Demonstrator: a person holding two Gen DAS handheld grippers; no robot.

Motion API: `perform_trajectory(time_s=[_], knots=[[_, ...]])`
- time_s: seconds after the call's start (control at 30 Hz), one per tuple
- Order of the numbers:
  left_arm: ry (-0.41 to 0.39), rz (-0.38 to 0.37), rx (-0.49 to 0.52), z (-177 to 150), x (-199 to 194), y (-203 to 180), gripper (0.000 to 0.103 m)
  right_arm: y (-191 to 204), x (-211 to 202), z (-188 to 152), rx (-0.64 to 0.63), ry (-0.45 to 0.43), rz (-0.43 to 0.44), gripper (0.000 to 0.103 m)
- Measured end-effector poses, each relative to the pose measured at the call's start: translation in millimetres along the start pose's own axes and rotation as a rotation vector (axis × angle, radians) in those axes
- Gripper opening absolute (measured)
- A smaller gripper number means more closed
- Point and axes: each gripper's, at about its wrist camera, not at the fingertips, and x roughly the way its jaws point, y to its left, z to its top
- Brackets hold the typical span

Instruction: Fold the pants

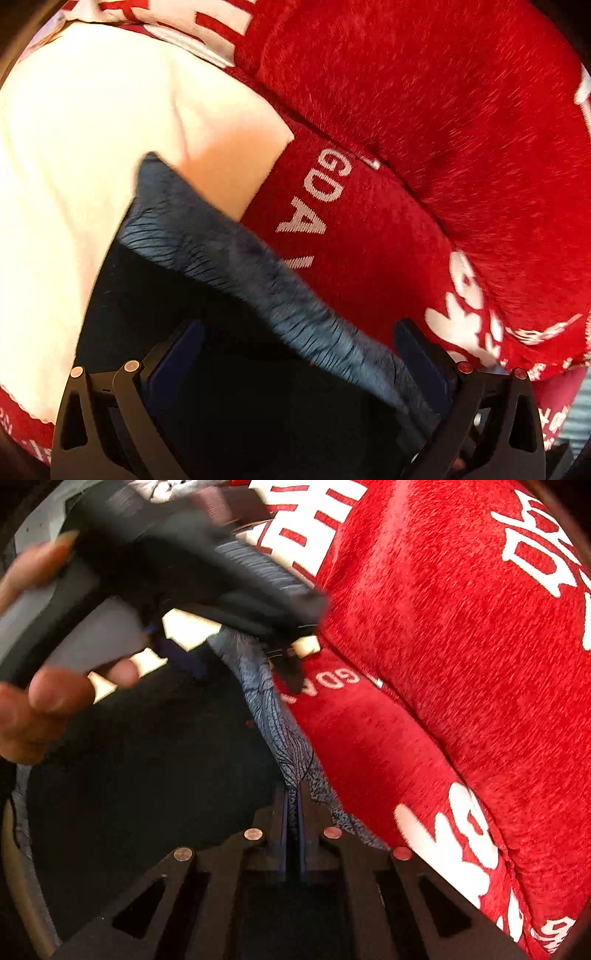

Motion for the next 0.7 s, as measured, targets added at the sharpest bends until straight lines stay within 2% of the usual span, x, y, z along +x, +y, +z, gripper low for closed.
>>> perform_trajectory(time_s=[0.1, 0.13, 0.17, 0.2, 0.23, 0.33, 0.37, 0.43, 0.47, 0.5, 0.63, 0.67, 0.7], knots=[[0.030, 0.097, 0.033, -1, 21, -12, 0.102, -2, 3, 0, 0.008, -0.002, -0.008, 0.005], [0.016, 0.131, 0.055, -2, 23, -17, 0.096, -1, 3, 0, 0.006, -0.004, -0.011, 0.005], [-0.012, 0.188, 0.084, -5, 22, -23, 0.085, -1, 5, 0, 0.002, -0.002, -0.013, 0.005], [-0.043, 0.235, 0.125, -9, 20, -29, 0.064, -2, 6, 0, -0.002, 0.001, -0.016, 0.005], [-0.056, 0.233, 0.150, -11, 19, -33, 0.054, -2, 6, -1, -0.008, 0.005, -0.020, 0.005], [-0.079, 0.227, 0.153, -13, 14, -26, 0.038, 0, 11, 3, -0.015, 0.019, -0.064, 0.006], [-0.081, 0.213, 0.145, -12, 11, -21, 0.037, -1, 12, 5, -0.013, 0.025, -0.051, 0.010], [-0.076, 0.186, 0.137, -11, 10, -14, 0.034, -8, 12, 8, -0.014, 0.046, -0.022, 0.037], [-0.075, 0.184, 0.142, -10, 9, -13, 0.034, -10, 11, 9, -0.017, 0.043, -0.015, 0.064], [-0.077, 0.185, 0.149, -10, 13, -9, 0.034, -13, 12, 10, -0.022, 0.042, -0.010, 0.083], [-0.092, 0.203, 0.159, -13, 19, -10, 0.034, -29, 35, 16, -0.021, 0.125, 0.005, 0.084], [-0.094, 0.203, 0.158, -14, 20, -11, 0.034, -31, 39, 13, -0.005, 0.141, 0.030, 0.071], [-0.093, 0.201, 0.159, -14, 21, -11, 0.034, -35, 43, 14, 0.022, 0.154, 0.068, 0.048]])
